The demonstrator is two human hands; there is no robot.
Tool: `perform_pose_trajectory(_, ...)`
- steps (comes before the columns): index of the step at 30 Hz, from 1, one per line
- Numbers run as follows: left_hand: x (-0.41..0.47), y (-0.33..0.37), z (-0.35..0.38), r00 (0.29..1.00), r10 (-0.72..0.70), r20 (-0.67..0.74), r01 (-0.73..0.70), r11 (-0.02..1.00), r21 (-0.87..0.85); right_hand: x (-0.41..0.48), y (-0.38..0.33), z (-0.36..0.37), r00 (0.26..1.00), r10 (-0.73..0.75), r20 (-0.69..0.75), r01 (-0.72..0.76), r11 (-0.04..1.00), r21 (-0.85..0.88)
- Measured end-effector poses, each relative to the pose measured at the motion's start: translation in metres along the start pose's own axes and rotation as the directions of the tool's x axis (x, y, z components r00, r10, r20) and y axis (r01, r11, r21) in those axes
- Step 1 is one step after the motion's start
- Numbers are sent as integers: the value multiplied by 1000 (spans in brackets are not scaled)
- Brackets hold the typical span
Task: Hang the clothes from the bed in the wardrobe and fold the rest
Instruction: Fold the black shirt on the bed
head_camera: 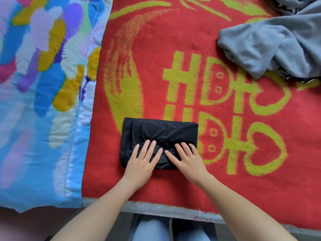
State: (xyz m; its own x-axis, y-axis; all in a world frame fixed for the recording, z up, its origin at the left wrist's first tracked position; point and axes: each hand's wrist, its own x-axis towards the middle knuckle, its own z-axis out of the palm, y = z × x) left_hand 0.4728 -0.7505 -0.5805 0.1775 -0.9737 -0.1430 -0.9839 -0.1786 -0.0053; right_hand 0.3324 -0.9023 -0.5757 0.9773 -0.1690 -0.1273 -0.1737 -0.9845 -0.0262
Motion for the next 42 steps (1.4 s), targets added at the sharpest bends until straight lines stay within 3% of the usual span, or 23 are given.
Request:
perform_pose_trajectory(6,9,-5,3,978,-6,-209,0,1000,-26,5,5,-13,973,-61,-221,75,996,53)
perform_pose_trajectory(12,8,-12,-41,949,-55,-310,4,987,-162,10,5,-65,964,-84,-251,86,996,-2)
perform_pose_trajectory(17,-19,-16,-119,933,-144,-330,89,980,-176,17,-1,-152,949,-226,-220,222,974,-44)
perform_pose_trajectory(22,-87,5,-196,859,-299,-416,297,952,-72,1,-35,-234,868,-430,-250,402,902,-157)
perform_pose_trajectory(25,-136,33,-225,788,-409,-460,453,892,-18,-12,-59,-263,755,-592,-282,545,806,-232)
perform_pose_trajectory(30,-220,100,-260,599,-615,-514,717,697,2,-43,-114,-301,526,-793,-307,741,605,-292)
perform_pose_trajectory(33,-288,157,-272,456,-741,-493,854,520,7,-75,-169,-312,308,-896,-321,850,411,-330)
perform_pose_trajectory(36,-355,213,-282,280,-845,-456,945,327,-25,-119,-233,-323,110,-938,-330,912,227,-341)
perform_pose_trajectory(40,-425,281,-282,87,-898,-431,990,124,-59,-179,-304,-326,-79,-940,-332,930,51,-363)
perform_pose_trajectory(42,-455,307,-279,25,-912,-410,996,58,-67,-205,-333,-322,-148,-935,-323,931,-21,-364)
